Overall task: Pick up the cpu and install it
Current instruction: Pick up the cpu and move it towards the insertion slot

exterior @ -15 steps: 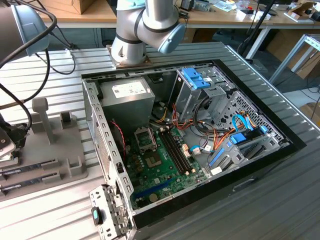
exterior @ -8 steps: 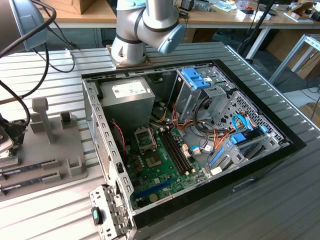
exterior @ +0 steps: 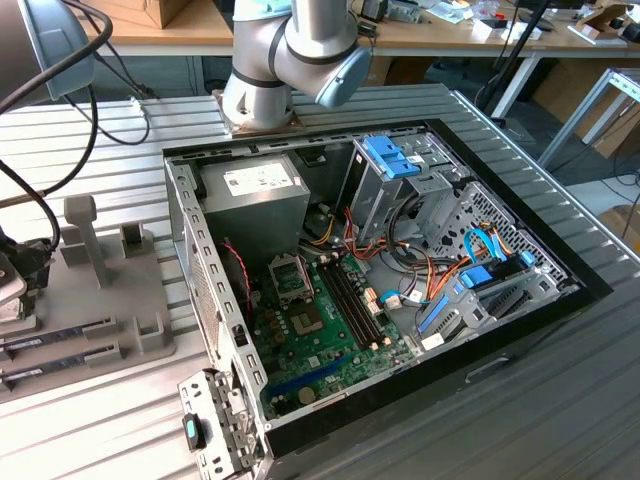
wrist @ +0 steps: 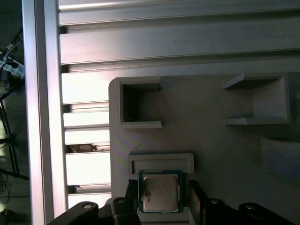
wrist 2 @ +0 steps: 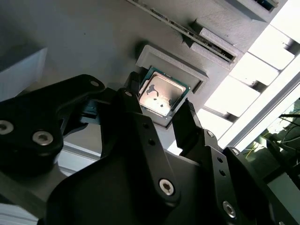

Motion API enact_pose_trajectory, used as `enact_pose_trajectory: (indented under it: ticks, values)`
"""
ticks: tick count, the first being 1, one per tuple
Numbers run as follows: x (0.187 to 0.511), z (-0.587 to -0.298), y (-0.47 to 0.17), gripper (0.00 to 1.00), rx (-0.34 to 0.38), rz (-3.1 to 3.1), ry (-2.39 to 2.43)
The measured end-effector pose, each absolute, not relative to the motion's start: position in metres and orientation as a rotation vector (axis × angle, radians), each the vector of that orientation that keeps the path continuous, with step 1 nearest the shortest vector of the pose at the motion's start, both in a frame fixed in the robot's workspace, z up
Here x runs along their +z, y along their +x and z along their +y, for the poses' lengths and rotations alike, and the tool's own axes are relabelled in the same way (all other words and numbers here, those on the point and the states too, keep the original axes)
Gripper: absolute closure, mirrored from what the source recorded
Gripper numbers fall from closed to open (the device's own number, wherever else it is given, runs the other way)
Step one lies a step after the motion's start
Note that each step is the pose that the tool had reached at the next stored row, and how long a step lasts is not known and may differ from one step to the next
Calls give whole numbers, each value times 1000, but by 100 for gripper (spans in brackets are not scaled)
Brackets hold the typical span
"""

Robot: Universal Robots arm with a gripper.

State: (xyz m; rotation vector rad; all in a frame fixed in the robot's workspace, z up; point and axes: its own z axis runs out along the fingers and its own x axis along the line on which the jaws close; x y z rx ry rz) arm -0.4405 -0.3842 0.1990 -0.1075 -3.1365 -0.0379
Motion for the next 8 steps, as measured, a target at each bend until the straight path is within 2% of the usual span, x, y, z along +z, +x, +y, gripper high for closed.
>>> enact_pose_trajectory:
  ticks: [8]
  values:
    - [198,-384,-441,45,-38,-3137,-106]
